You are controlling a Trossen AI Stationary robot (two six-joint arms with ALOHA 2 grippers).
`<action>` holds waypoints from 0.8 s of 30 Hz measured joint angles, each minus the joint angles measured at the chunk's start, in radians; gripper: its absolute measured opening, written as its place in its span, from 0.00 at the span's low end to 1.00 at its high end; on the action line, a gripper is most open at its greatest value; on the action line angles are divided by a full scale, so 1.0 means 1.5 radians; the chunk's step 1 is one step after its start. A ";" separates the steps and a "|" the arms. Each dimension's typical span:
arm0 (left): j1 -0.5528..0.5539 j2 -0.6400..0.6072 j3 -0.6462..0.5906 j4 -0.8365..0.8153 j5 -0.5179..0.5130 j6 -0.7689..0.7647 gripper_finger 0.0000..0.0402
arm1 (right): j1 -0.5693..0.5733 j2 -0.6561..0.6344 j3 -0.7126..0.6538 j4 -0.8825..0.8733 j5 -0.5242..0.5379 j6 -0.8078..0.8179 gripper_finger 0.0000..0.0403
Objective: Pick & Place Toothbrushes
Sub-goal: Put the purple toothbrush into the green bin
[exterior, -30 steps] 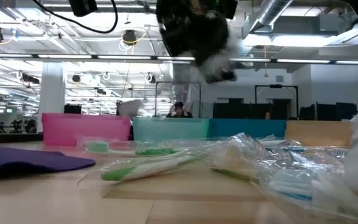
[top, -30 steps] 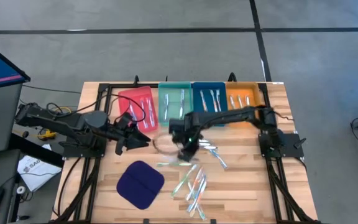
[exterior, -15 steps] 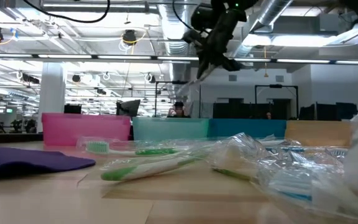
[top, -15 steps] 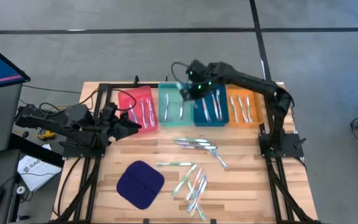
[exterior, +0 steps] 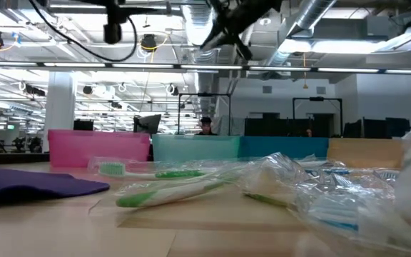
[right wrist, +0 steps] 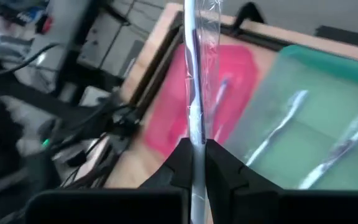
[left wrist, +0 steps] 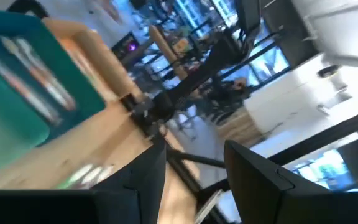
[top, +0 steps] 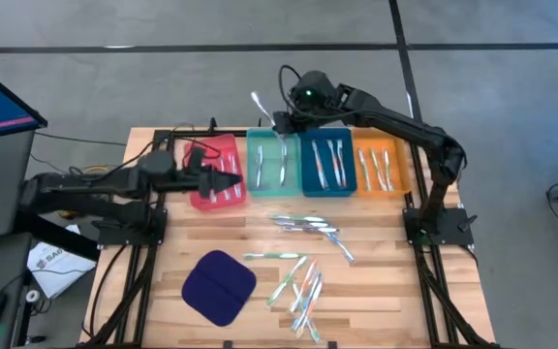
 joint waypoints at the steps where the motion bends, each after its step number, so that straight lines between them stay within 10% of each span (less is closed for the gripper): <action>1: 0.028 0.007 0.000 0.018 0.031 -0.004 0.39 | 0.007 -0.007 0.000 -0.001 -0.002 0.000 0.03; 10: 0.248 0.130 0.000 0.345 0.298 -0.162 0.39 | 0.057 -0.027 -0.001 0.107 -0.037 0.033 0.03; 24: 0.270 0.142 0.000 0.407 0.279 -0.132 0.39 | 0.098 -0.027 -0.001 0.181 -0.043 0.070 0.03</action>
